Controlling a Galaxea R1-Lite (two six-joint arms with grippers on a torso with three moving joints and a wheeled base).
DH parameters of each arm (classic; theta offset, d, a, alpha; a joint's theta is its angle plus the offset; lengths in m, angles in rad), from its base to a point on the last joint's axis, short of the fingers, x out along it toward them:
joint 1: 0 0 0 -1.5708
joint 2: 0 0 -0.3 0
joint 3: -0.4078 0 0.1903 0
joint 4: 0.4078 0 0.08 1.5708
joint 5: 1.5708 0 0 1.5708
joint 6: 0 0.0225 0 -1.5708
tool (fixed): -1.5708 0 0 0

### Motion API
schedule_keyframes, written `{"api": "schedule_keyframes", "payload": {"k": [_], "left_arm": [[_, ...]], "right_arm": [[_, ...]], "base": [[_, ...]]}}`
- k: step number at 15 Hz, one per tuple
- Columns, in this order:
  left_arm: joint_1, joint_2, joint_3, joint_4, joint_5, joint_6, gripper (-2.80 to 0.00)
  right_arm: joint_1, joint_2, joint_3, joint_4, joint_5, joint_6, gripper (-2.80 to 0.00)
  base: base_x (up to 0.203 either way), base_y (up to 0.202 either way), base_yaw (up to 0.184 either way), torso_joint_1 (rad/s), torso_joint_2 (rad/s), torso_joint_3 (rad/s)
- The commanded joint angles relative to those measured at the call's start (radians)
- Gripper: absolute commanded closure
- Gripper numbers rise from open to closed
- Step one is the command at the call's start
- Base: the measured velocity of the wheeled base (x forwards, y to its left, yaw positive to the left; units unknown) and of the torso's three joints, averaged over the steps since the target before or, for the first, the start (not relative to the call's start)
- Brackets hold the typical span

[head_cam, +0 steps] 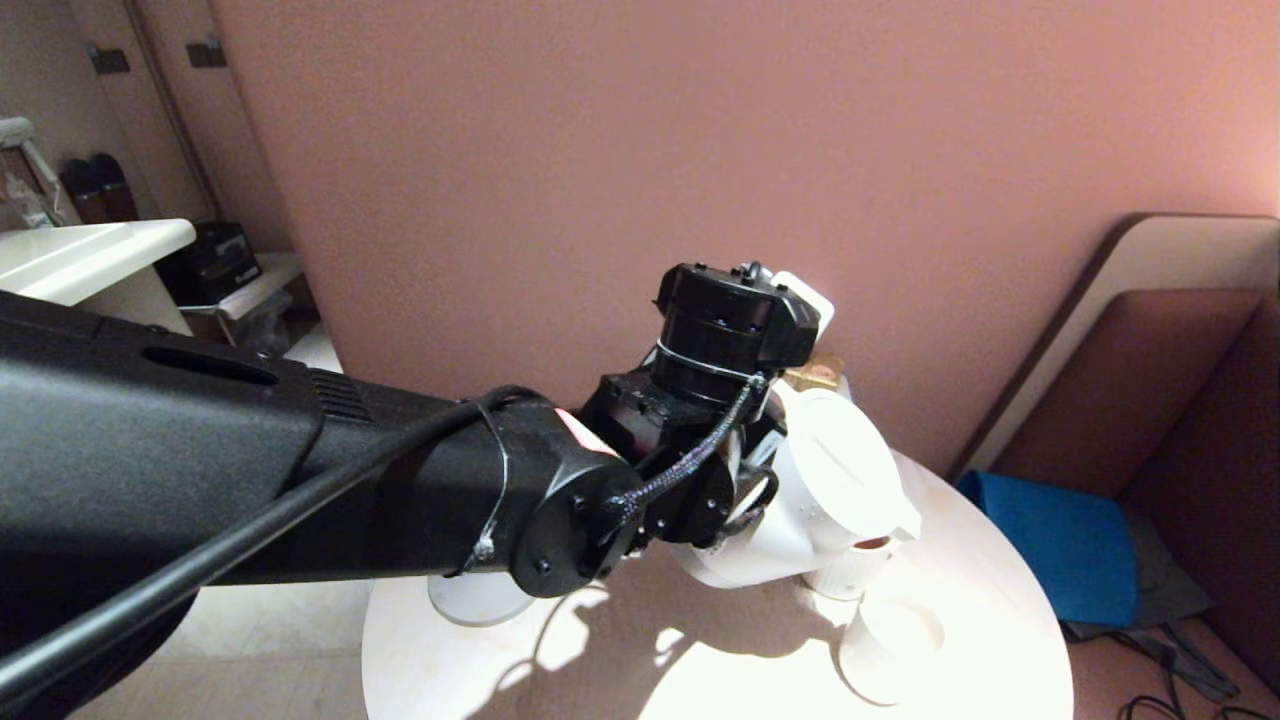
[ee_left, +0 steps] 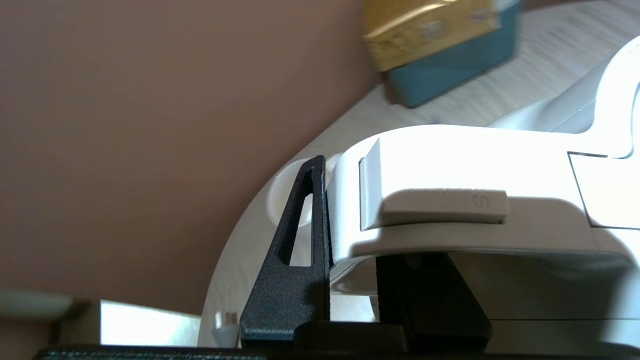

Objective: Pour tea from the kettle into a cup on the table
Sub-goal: Pour water into the cup

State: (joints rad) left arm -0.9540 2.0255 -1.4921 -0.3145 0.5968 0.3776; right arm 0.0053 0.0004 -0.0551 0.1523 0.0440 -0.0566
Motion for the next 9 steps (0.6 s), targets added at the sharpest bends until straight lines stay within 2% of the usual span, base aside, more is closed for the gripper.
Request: {"api": "schedule_keyframes", "payload": {"k": [1, 5, 9], "left_arm": [[-0.008, 0.038, -0.019, -0.002, 0.003, 0.026, 0.00], [-0.029, 0.047, -0.023, -0.006, 0.005, 0.099, 0.00], [-0.034, 0.061, -0.025, -0.008, 0.006, 0.107, 0.00]], "right_arm": [[0.000, 0.000, 0.000, 0.001, 0.000, 0.000, 0.00], [0.001, 0.000, 0.000, 0.001, 0.000, 0.000, 0.00], [0.001, 0.000, 0.000, 0.001, 0.000, 0.000, 0.00]], "base": [[0.000, 0.000, 0.000, 0.000, 0.00, 0.000], [0.000, 0.000, 0.000, 0.000, 0.00, 0.000], [0.000, 0.000, 0.000, 0.000, 0.00, 0.000]]}}
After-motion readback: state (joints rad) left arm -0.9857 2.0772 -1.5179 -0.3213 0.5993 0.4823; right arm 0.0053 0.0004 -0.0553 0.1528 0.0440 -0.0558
